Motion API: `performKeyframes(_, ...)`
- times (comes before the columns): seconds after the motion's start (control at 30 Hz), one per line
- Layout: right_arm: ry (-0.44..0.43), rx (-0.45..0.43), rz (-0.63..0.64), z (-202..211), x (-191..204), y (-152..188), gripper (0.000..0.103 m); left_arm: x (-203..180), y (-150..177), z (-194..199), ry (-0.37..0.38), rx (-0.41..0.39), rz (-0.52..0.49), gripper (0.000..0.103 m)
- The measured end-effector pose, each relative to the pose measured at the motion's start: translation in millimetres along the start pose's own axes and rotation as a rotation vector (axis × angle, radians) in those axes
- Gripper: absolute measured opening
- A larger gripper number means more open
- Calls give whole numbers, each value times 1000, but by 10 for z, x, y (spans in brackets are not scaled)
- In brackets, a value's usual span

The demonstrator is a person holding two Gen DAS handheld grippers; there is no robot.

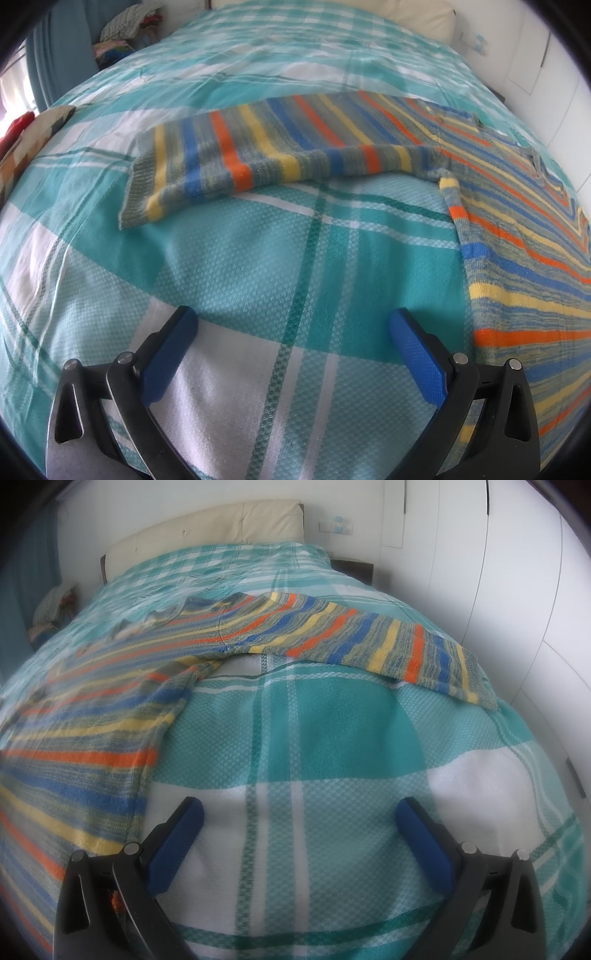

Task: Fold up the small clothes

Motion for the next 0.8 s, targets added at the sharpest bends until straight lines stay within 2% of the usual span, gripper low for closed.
performKeyframes(0.8,1,0,3,3,6,4,103,-54,-11,-20,-36,22,-42,103)
Point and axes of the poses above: each gripper's, at about its wrist camera, not at the fingertips, and z roughly against the way its jaws point, x to its left, y to its underside, the point moved 1 cm from there along -z, roughly the way its jaws point, and after that the axes turned 15 degrees about x, right-handed, at the moved point
